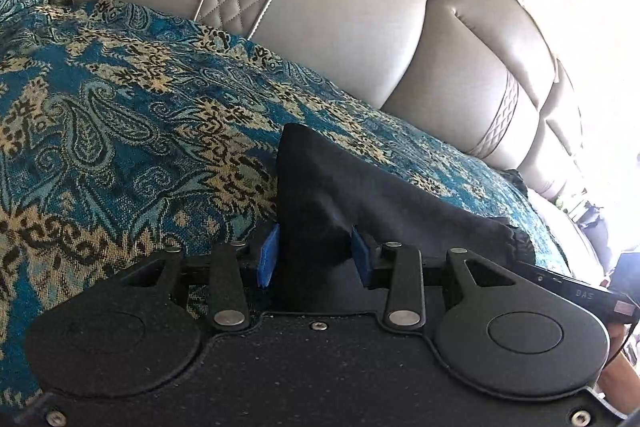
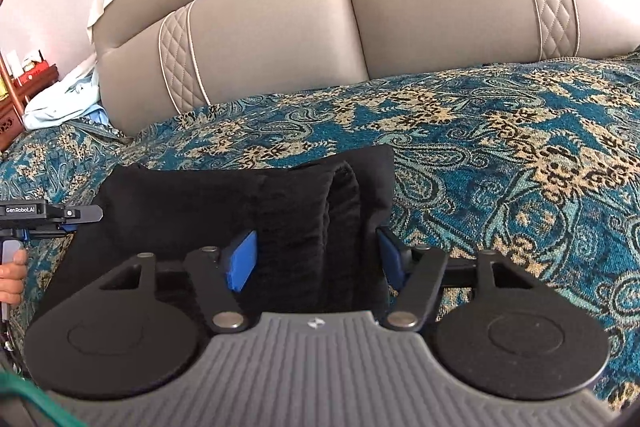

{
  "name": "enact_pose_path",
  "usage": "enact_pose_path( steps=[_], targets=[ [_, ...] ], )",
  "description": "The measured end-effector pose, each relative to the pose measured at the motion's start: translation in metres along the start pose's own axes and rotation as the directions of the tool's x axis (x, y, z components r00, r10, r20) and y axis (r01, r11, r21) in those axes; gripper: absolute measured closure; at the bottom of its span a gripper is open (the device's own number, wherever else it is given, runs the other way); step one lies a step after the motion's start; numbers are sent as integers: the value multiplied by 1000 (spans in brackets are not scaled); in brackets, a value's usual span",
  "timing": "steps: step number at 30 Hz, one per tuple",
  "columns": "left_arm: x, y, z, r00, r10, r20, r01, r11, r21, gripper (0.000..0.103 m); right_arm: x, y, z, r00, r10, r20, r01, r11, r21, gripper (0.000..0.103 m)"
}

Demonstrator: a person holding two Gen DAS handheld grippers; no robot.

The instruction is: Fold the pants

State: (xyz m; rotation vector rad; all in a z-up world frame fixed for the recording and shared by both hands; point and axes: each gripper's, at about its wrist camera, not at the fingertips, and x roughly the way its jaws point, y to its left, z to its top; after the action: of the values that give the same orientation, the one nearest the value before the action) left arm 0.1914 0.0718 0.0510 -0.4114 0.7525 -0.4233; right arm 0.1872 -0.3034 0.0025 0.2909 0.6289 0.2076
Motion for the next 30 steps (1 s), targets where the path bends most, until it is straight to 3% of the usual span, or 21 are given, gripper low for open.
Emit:
enact_pose_path(
  steps=[17,21,26,29,30],
  targets=[
    [4,0,-6,1000,-15,26,15,1000,11,65,1,3,-3,1000,-5,17,5,1000,27,43],
    [5,-5,-8,999,-15,35,13,999,38,56,1,3,-3,1000,-7,20,7,1000,29,43],
    [7,-11,-9,999,-7,41,5,999,50,54,2,3,-3,1000,-12,23,11,1000,27,43],
    [6,-10,-9,997,-79,-18,80,997,25,70,1,4,-4,1000,-14,26,13,1000,28,43],
    [4,-9,-12,993,-112,-42,112,994,3,70,1,4,-4,1000,-15,27,14,1000,28,43]
  ],
)
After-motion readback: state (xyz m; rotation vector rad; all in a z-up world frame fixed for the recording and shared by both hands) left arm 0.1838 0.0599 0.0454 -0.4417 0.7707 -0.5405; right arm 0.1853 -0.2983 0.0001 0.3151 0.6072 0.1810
